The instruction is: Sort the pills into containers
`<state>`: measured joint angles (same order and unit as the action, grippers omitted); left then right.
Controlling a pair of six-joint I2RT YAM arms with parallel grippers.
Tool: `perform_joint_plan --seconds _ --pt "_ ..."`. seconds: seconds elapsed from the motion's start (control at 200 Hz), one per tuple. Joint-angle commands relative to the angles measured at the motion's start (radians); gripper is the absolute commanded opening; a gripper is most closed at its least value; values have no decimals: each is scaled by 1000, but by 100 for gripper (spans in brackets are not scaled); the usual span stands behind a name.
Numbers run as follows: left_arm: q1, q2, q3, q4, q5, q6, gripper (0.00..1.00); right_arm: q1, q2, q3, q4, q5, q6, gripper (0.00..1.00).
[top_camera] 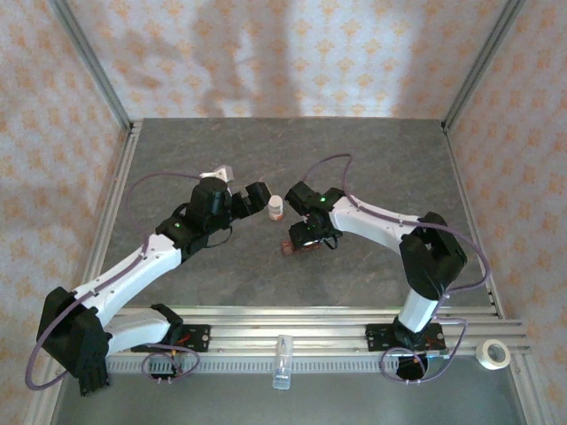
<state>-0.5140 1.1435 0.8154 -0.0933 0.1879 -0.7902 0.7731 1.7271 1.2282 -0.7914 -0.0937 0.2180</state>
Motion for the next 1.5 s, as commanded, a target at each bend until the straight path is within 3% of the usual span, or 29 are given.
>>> perform_joint_plan --seconds 0.0,0.891,1.036,1.331,1.491 --pt "8 0 6 1 10 22 100 -5 28 21 19 6 17 85" --pt "10 15 1 -20 13 42 100 -20 97 -119 146 -19 60 81" --pt "11 1 10 -121 -3 105 100 -21 89 -131 155 -25 66 81" --pt "6 52 72 -482 -82 359 100 -29 46 -122 165 -43 81 81" --pt "-55 84 83 -561 -154 449 100 -47 10 -103 167 -58 87 82"
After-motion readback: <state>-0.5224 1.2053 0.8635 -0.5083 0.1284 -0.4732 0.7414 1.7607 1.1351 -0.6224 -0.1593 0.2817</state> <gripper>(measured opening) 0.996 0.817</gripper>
